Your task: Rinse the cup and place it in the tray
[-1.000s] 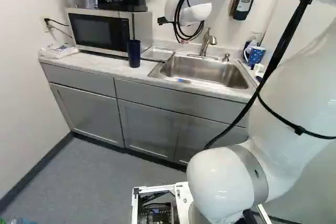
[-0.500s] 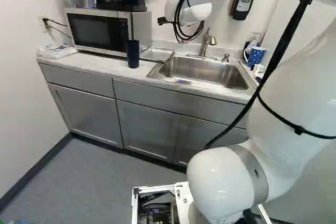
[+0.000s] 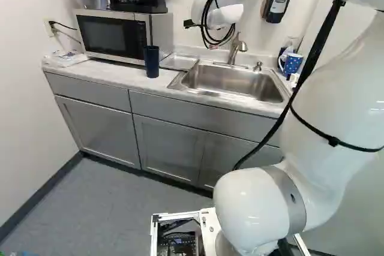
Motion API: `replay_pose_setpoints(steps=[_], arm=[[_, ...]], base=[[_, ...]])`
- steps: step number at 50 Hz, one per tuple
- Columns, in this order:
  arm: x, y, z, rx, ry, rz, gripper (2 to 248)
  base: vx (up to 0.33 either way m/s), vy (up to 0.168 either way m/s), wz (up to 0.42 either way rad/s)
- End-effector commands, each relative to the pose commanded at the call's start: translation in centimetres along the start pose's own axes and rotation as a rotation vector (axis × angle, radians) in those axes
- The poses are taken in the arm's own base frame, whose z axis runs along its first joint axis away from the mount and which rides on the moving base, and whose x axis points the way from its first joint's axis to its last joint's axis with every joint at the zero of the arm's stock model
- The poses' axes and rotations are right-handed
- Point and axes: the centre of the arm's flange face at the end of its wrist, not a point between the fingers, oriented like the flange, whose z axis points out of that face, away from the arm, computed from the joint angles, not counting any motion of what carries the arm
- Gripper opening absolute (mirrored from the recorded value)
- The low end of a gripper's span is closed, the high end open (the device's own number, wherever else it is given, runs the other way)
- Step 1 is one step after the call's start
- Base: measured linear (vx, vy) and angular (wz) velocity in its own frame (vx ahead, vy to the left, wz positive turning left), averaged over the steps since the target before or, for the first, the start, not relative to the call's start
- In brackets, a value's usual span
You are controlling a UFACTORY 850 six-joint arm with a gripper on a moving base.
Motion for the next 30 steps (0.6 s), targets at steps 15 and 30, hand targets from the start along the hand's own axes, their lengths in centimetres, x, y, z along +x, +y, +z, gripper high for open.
replay_pose_setpoints(steps=[15, 30], arm=[[0.3, 1.9, 1.7, -0.034, -0.013, 0.008, 247], [0.3, 3.9, 3.5, -0.067, -0.049, 0.018, 247]], base=[[0.0, 0.0, 0.0], [0.0, 0.0, 0.0]])
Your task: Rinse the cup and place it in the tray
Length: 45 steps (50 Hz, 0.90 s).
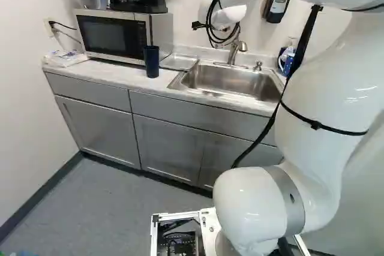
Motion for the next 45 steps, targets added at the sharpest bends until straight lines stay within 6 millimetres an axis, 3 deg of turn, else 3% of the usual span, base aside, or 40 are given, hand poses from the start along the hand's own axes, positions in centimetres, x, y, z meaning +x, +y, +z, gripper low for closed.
replay_pose_setpoints(steps=[45], arm=[[-0.2, 6.4, 3.8, -0.099, -0.113, 0.035, 247]], base=[[0.0, 0.0, 0.0]])
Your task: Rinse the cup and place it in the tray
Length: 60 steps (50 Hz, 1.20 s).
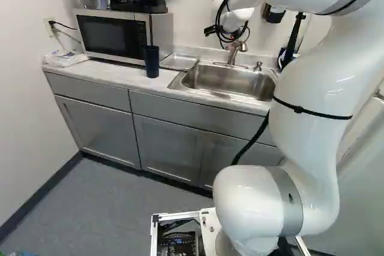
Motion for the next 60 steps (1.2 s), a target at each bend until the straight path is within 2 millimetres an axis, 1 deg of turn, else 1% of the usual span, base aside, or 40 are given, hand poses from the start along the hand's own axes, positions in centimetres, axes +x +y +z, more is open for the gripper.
replay_pose_setpoints(steps=[17, 25, 33, 60], arm=[[0.4, 2.5, 1.3, -0.037, 0.004, 0.015, 247], [0.7, 3.3, 2.0, -0.048, 0.007, 0.02, 247], [0.8, 3.4, 2.5, -0.05, 0.009, 0.021, 247], [1.0, 3.4, 2.5, -0.05, 0.023, 0.02, 247]], base=[[0.0, 0.0, 0.0], [0.0, 0.0, 0.0], [0.0, 0.0, 0.0], [0.0, 0.0, 0.0]])
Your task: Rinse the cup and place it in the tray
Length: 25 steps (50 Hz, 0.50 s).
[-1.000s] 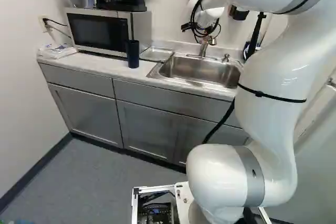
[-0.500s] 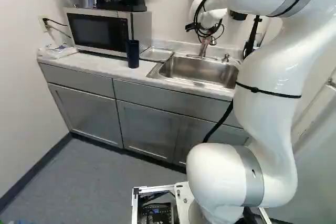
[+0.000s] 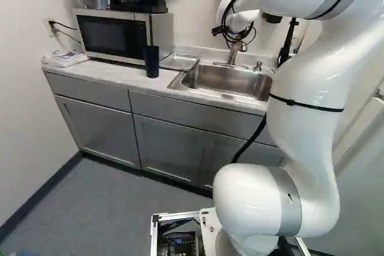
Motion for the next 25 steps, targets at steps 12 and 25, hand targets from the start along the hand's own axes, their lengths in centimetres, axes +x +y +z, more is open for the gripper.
replay_pose_setpoints(steps=[12, 25], arm=[[0.27, 0.0, 0.0, 0.0, 0.03, 0.0, 247], [0.75, 0.32, 0.48, -0.005, 0.069, 0.002, 247]], base=[[0.0, 0.0, 0.0], [0.0, 0.0, 0.0]])
